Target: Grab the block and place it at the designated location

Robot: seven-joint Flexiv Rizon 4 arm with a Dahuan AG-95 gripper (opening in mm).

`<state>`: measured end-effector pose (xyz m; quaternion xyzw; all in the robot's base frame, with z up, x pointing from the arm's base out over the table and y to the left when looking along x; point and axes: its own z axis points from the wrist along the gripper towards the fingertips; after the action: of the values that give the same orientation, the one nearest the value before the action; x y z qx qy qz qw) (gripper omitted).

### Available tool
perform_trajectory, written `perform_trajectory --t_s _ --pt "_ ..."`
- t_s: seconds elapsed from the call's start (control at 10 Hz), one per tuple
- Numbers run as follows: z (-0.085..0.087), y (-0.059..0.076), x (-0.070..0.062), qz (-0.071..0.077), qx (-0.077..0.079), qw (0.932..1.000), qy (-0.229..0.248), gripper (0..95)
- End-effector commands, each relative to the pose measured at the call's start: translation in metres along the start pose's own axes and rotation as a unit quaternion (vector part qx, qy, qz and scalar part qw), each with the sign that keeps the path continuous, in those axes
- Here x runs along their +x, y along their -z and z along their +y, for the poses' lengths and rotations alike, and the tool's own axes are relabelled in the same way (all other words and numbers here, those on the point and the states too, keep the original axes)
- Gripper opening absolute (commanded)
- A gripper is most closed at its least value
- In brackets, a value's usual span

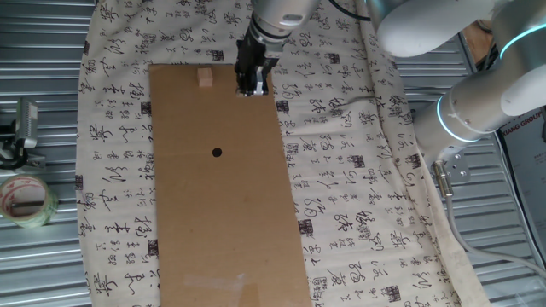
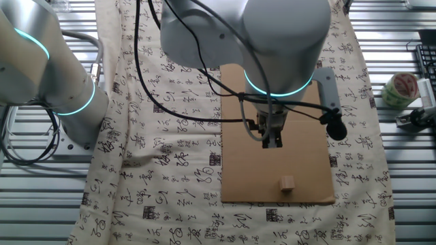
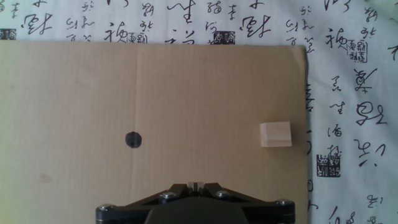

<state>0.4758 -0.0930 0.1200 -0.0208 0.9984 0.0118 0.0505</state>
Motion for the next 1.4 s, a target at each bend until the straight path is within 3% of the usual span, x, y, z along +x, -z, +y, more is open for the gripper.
perform_trajectory --t_s 0.1,0.9,1.0,1.2,1.4 --pt "-0.0001 -0.0003 -0.0005 0.002 0.0 1.0 0.004 0.0" --pt "-0.0001 -0.0003 -0.0005 0.004 0.018 0.9996 0.021 0.0" --pt "-0.0001 -0.0003 -0.0005 0.016 0.035 0.9992 0.009 0.0" --pt "-0.0001 -0.0003 -0.0005 0.028 0.04 0.9988 -0.002 0.0" --pt "-0.0001 -0.0003 -0.0005 0.039 0.057 0.9976 -0.006 0.0"
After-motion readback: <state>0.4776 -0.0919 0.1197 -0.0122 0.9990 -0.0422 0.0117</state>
